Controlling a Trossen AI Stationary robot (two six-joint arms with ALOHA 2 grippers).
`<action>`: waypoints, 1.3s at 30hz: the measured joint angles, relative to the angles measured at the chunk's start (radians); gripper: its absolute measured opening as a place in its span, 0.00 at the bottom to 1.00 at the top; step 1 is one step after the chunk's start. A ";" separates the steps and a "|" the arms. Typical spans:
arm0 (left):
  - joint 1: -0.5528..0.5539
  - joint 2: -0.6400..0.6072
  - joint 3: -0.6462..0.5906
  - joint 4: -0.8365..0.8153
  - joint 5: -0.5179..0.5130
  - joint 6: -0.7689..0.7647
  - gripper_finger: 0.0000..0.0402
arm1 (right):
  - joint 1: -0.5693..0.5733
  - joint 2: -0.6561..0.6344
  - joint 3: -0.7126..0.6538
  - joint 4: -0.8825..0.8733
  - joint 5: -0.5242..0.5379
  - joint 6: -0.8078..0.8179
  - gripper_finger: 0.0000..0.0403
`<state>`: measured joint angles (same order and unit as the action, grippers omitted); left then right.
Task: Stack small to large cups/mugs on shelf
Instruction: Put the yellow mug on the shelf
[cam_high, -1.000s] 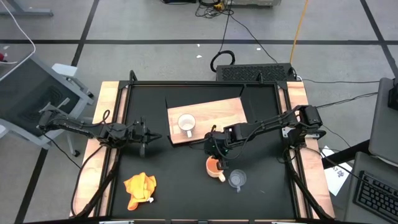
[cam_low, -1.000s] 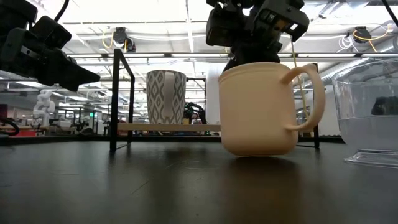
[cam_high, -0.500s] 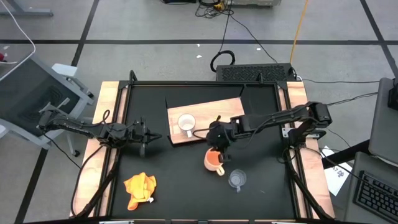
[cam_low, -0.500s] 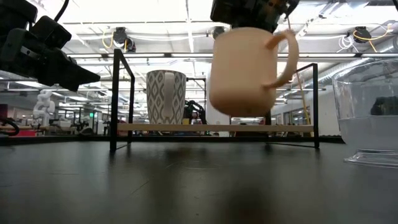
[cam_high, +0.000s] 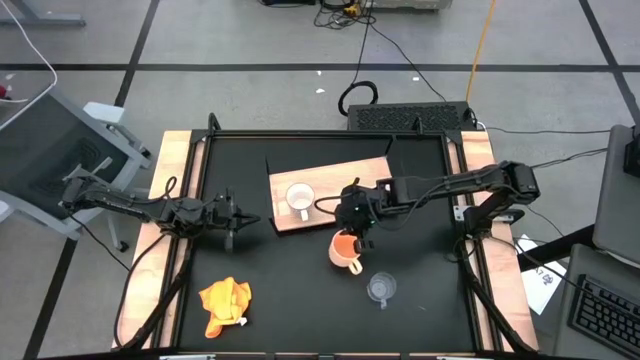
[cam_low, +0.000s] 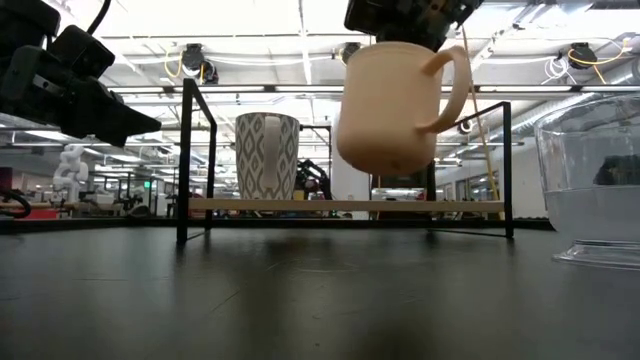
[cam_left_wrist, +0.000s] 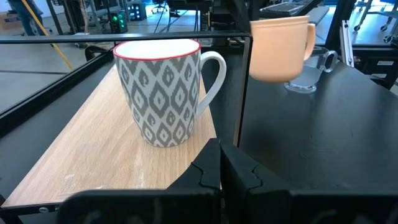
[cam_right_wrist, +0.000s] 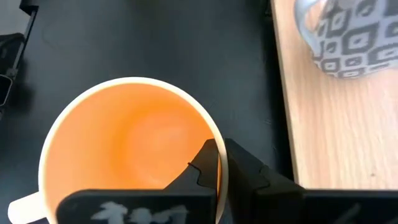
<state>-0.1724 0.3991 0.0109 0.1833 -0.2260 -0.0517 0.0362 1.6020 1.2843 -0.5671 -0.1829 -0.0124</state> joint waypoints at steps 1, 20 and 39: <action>0.000 0.000 0.000 0.000 0.000 0.000 0.00 | -0.005 -0.010 -0.016 0.011 0.000 0.000 0.01; 0.000 0.000 0.000 0.006 0.000 -0.008 0.00 | -0.078 -0.267 -0.378 0.271 0.000 0.104 0.00; 0.000 0.000 0.000 0.006 0.000 -0.011 0.00 | -0.228 -0.086 -0.092 -0.047 -0.057 -0.029 0.00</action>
<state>-0.1722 0.3992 0.0109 0.1890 -0.2264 -0.0628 -0.1914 1.5164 1.1924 -0.6137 -0.2404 -0.0413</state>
